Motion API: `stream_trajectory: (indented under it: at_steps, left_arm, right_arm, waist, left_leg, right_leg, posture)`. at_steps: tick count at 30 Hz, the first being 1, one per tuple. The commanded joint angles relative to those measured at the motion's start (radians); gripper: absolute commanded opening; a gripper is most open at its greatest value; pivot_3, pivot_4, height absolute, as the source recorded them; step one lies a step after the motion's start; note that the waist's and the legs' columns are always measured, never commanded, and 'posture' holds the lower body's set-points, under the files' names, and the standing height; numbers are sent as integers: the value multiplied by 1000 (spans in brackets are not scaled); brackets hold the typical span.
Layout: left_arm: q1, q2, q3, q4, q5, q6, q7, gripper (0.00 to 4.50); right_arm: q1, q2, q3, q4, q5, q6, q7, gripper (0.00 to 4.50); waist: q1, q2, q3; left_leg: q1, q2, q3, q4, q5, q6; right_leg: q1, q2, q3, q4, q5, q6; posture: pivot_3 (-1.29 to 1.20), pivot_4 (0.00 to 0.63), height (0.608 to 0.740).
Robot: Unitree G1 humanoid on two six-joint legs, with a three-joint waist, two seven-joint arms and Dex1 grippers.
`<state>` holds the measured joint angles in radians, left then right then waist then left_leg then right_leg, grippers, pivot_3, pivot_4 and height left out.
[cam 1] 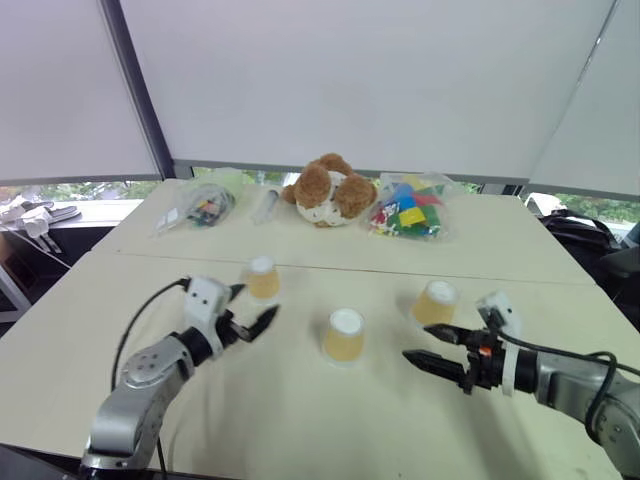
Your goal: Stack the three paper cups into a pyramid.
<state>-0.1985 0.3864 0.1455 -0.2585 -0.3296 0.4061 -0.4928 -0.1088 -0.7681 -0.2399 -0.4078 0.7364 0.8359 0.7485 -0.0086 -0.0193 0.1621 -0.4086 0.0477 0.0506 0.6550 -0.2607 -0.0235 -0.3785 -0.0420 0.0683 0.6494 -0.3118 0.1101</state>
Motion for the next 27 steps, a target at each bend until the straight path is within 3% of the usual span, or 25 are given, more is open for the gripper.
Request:
stream_trajectory:
  at_steps: [1,13,22,27]
  left_arm:
    - [-61,-14,21,81,36,-91,43,4457]
    - [-302,-33,-30,532,81,-342,-69,4457]
    - [-477,-44,-56,817,133,-485,-109,4457]
    - [-524,-52,-62,903,149,-538,-126,2082]
  right_arm:
    - [-30,-18,-9,39,-27,-44,23,4500]
    - [-13,-69,-27,-7,-37,-38,49,4500]
    - [39,-43,-42,-58,-30,-39,4,4500]
    - [57,-35,-54,-79,-22,-35,-13,4500]
  waist:
    - [3,0,0]
    - [-2,0,0]
    - [-3,0,0]
    - [-3,-1,0]
  left_leg:
    - [0,0,0,0,0,0]
    - [-1,-1,1,-1,0,0]
    - [-1,-1,2,-2,0,0]
    - [-1,-1,2,-2,0,0]
  right_leg:
    - [0,0,0,0,0,0]
    - [-1,0,-1,0,0,0]
    - [-1,0,0,-1,1,1]
    - [-2,0,0,-1,1,1]
  posture:
    - [0,150,740]
    - [0,150,740]
    - [0,150,740]
    - [0,150,740]
